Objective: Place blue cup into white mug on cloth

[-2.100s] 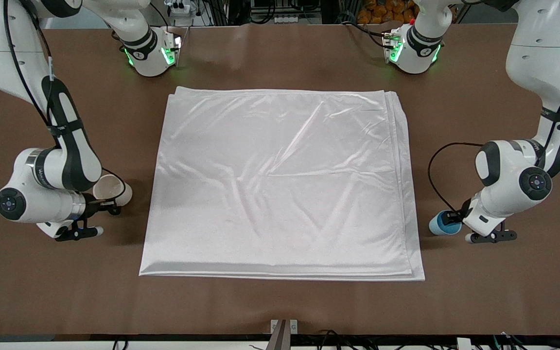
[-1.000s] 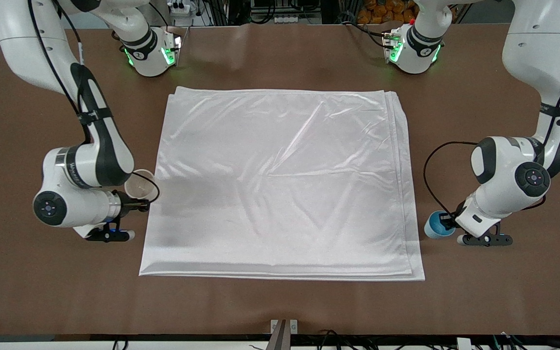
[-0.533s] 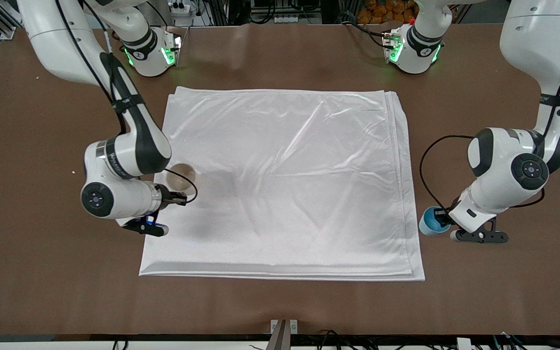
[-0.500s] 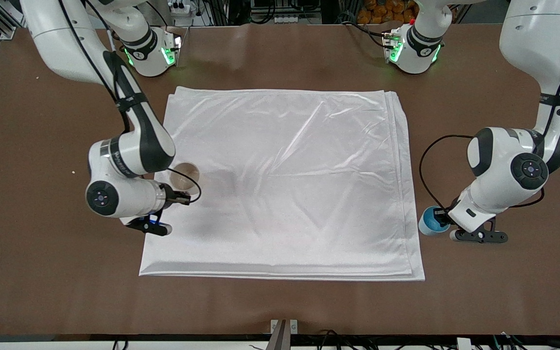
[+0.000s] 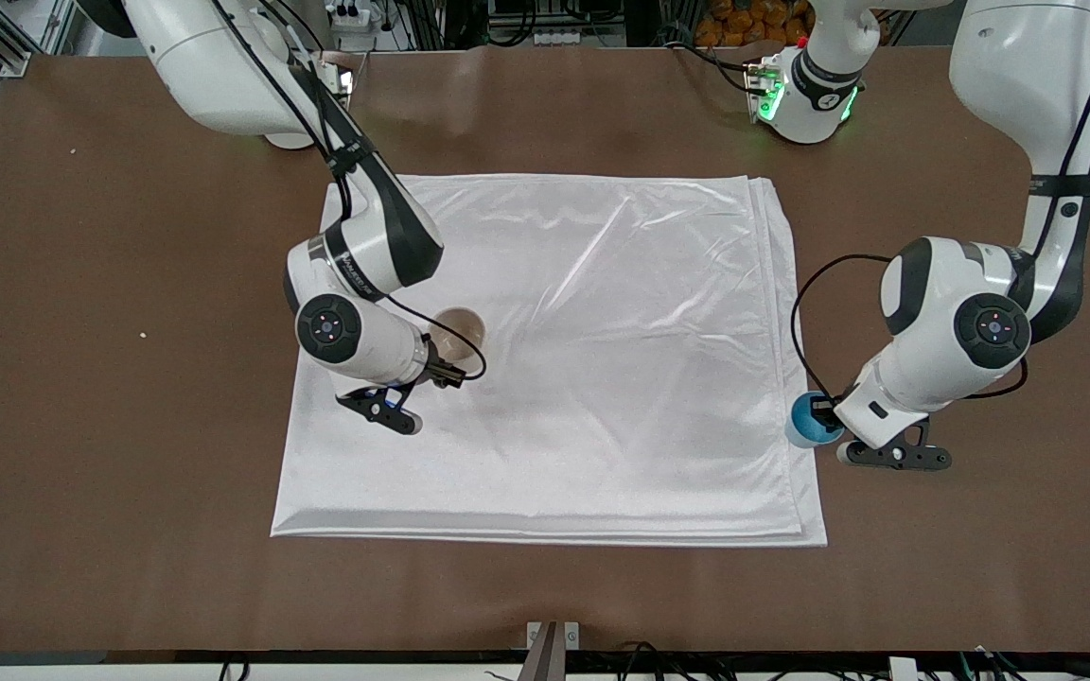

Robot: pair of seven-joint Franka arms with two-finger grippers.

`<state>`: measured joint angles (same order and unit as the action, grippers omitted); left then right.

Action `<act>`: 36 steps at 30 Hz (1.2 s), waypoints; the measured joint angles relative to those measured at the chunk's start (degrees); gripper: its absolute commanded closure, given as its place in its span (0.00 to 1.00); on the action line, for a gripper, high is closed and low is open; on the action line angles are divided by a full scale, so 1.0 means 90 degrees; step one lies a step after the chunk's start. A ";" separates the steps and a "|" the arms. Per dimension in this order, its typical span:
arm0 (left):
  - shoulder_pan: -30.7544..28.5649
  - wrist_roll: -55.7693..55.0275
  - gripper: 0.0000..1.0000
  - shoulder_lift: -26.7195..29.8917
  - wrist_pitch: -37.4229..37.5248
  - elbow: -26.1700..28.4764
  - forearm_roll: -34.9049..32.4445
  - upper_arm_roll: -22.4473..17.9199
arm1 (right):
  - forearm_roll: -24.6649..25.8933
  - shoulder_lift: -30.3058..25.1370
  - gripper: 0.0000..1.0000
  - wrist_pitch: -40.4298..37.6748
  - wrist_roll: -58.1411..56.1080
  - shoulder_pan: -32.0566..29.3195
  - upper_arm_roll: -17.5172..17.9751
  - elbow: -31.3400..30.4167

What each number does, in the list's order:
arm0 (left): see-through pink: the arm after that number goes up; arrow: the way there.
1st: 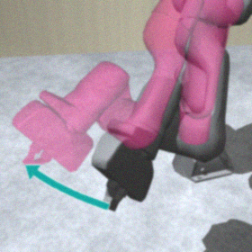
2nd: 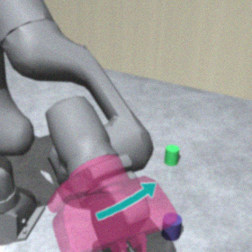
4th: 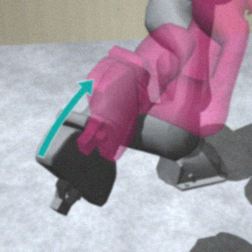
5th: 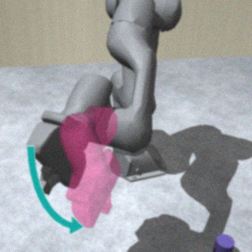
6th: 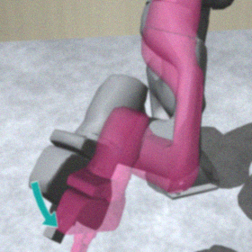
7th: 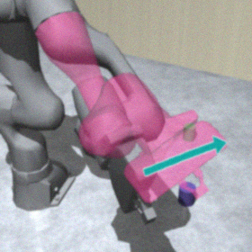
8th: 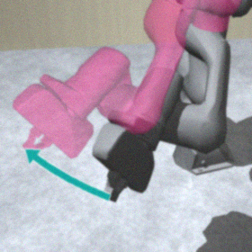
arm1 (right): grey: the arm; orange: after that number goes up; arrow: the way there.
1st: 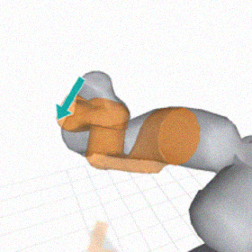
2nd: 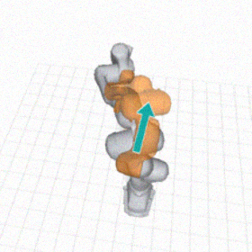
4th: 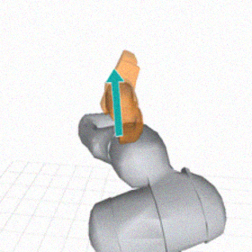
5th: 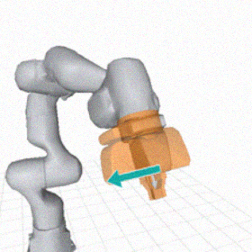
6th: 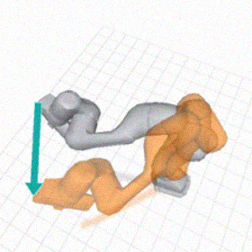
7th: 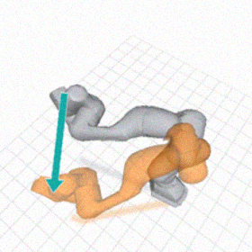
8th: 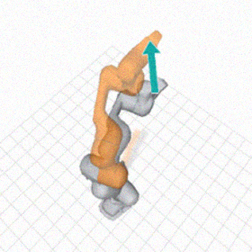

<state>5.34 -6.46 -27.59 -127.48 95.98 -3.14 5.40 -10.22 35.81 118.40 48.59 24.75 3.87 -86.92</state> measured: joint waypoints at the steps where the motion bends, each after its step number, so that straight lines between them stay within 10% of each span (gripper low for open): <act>1: 0.0028 -0.0007 1.00 0.0010 0.0001 -0.0001 0.0000 0.0000 | 0.0000 0.0021 0.82 0.0079 0.0090 0.0044 0.0000 -0.0001; 22: 0.0864 -0.1054 1.00 0.0061 0.0252 -0.0142 -0.0038 0.0012 | -0.0004 0.0617 0.81 0.1467 0.1432 0.0862 -0.0002 -0.0019; 25: 0.0995 -0.1248 1.00 0.0061 0.0254 -0.0158 -0.0039 0.0013 | -0.0004 0.0617 0.64 0.1516 0.1530 0.0892 -0.0002 -0.0019; 29: 0.1186 -0.1493 1.00 0.0061 0.0255 -0.0167 -0.0040 0.0015 | -0.0004 0.0625 0.05 0.1546 0.1592 0.0906 -0.0002 -0.0019; 36: 0.1350 -0.1823 1.00 0.0124 0.0464 -0.0206 -0.0042 0.0065 | -0.0004 0.0672 0.00 0.1601 0.1665 0.0903 -0.0037 -0.0019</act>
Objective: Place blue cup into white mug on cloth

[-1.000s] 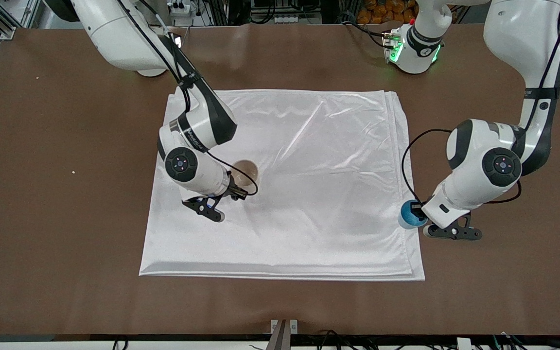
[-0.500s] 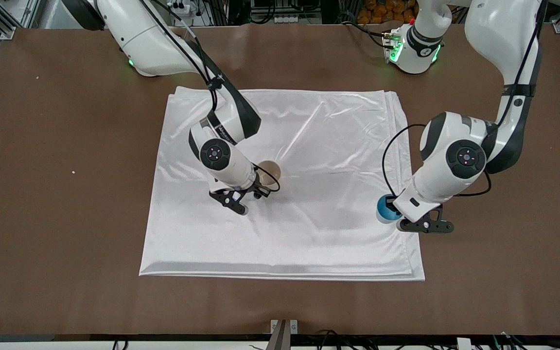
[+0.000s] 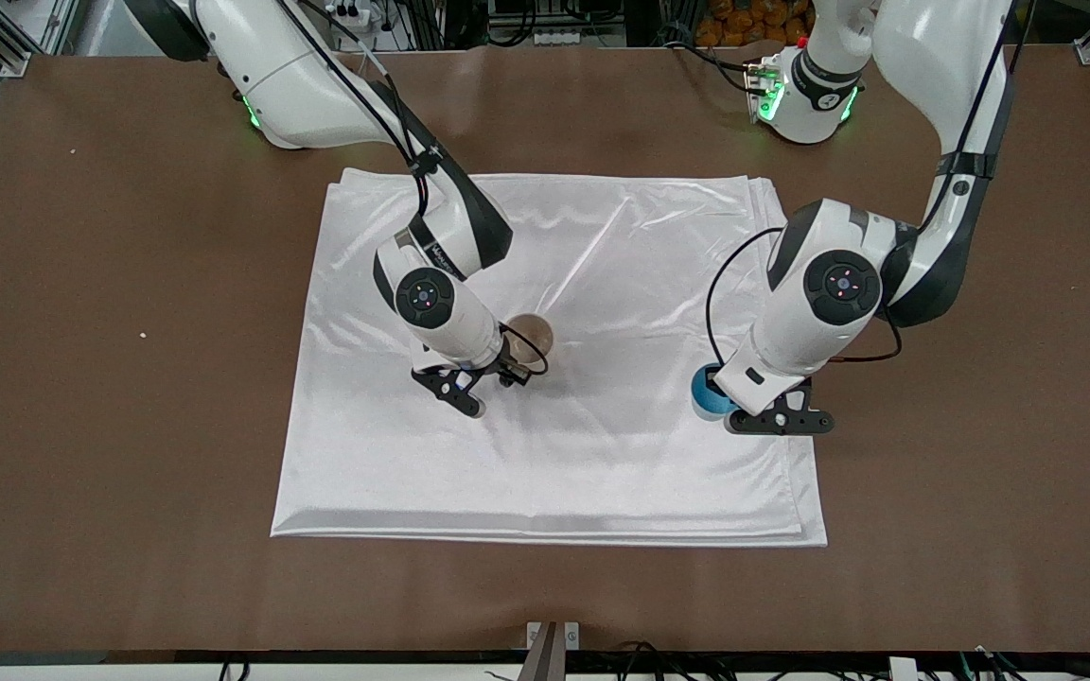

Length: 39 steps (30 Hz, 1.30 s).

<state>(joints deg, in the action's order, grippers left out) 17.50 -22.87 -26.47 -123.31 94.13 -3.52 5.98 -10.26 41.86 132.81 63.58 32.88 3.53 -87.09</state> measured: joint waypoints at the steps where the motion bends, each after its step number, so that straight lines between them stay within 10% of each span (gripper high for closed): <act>1: 0.0007 -0.0044 1.00 0.0023 0.0043 -0.0003 0.0000 0.0019 | 0.0002 0.0001 0.00 0.0003 0.0000 0.0000 -0.0006 0.0000; 39: 0.1705 -0.2326 1.00 0.0082 0.0224 -0.0141 -0.0002 0.0139 | 0.0637 -0.0703 0.00 -0.2624 -0.6295 -0.2731 -0.0104 0.0009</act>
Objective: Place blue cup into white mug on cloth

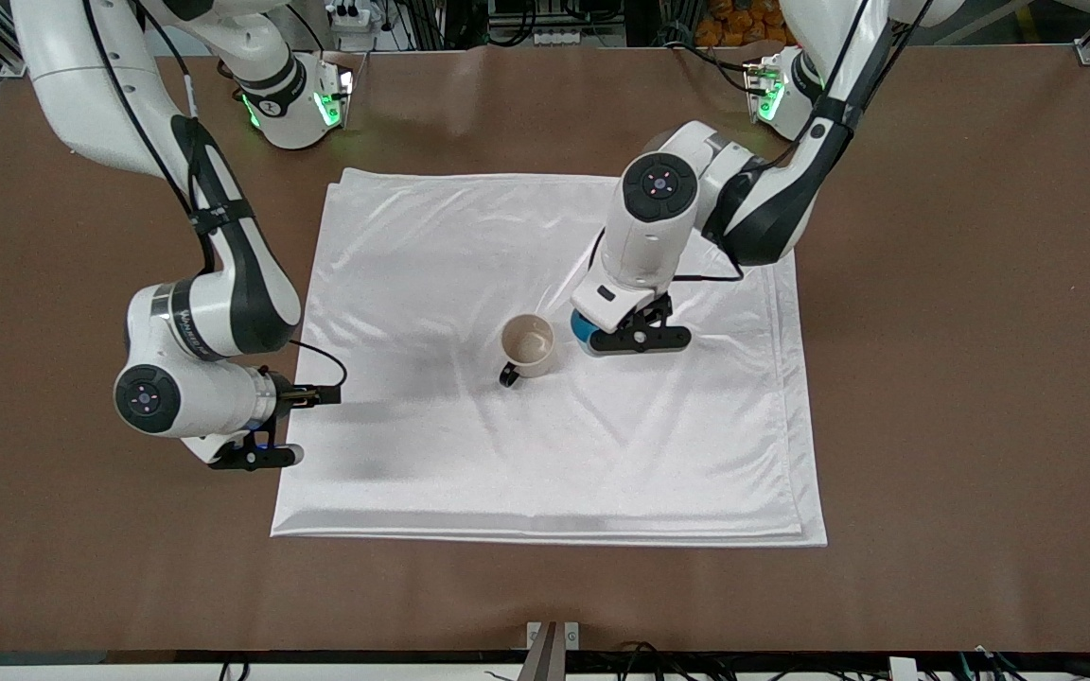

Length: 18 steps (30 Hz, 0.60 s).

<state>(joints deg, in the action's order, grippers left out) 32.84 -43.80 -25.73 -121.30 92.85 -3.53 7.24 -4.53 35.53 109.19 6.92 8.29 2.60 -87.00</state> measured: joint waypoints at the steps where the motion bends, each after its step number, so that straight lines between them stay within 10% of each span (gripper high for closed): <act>1: 0.0040 -0.0069 1.00 -0.0025 -0.0002 -0.0034 0.0000 0.0000 | 0.0000 -0.0037 0.00 -0.0006 -0.0071 -0.0041 -0.0001 -0.0050; 18: 0.0625 -0.0750 1.00 -0.0744 -0.0304 -0.0594 0.0000 0.0000 | 0.0006 -0.1200 0.00 0.0607 -0.0984 -0.0447 -0.0008 -0.1578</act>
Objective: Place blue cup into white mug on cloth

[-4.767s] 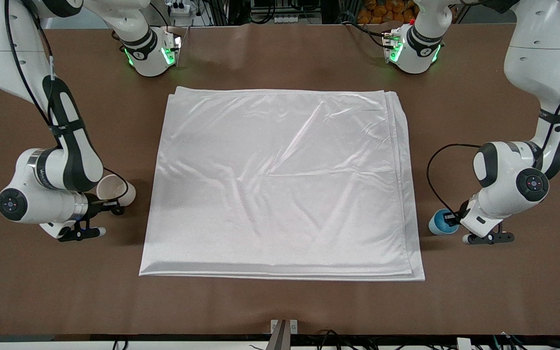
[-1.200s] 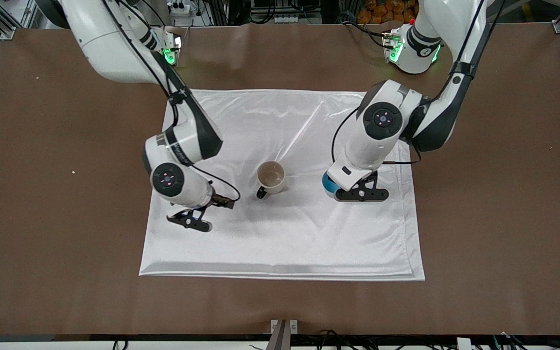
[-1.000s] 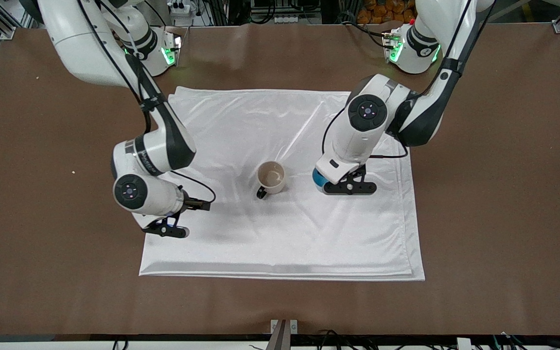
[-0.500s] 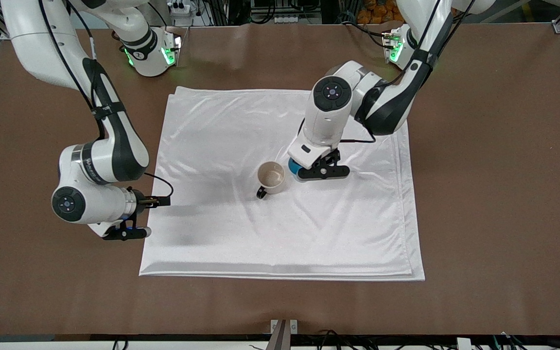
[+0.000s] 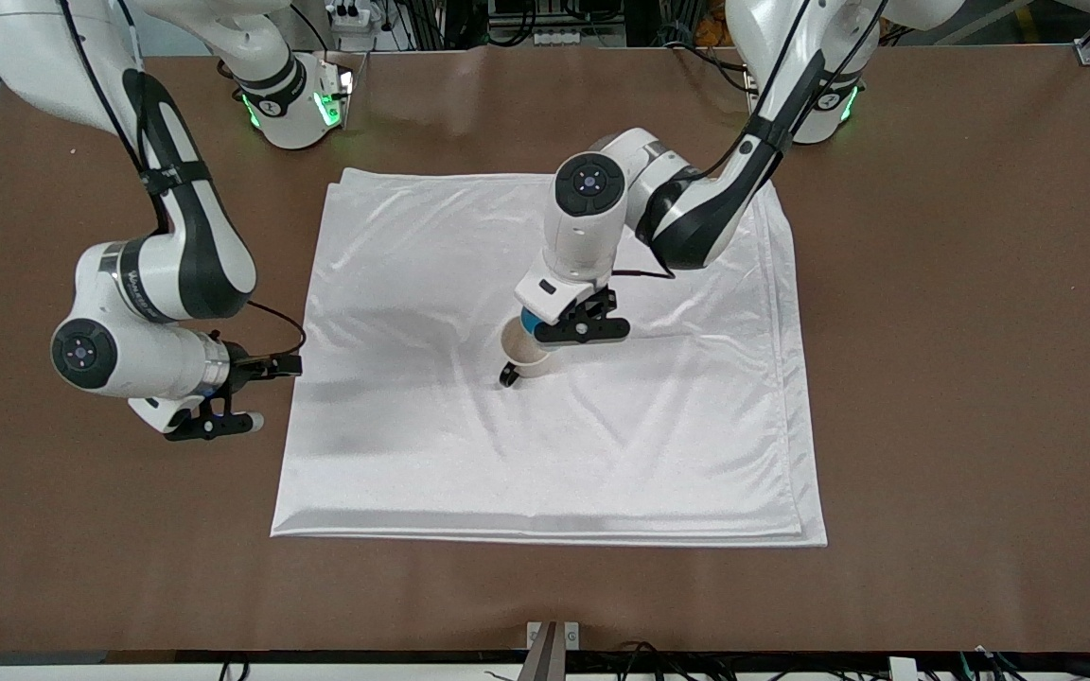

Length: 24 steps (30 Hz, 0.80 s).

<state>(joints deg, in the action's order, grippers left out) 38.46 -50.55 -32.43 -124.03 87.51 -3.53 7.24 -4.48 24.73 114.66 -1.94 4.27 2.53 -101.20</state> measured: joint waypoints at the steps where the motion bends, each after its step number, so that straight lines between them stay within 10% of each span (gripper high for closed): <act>1: 0.0027 -0.0040 1.00 -0.0021 -0.0025 -0.0007 0.0000 0.0000 | 0.0000 -0.0093 0.00 0.0154 -0.0093 -0.0030 -0.0002 -0.0166; 22: 0.0234 -0.0335 0.98 -0.0482 -0.0541 -0.0111 0.0000 0.0000 | 0.0001 -0.1060 0.00 0.0257 -0.0819 -0.0590 -0.0013 -0.1200; 24: 0.0238 -0.0337 0.52 -0.0531 -0.0579 -0.0135 0.0000 0.0000 | 0.0001 -0.1211 0.00 0.0052 -0.0819 -0.0599 -0.0014 -0.1195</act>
<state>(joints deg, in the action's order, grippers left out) 40.61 -53.58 -37.22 -129.24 86.29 -3.53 7.24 -4.47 13.83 115.13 -9.31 -1.12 2.41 -111.95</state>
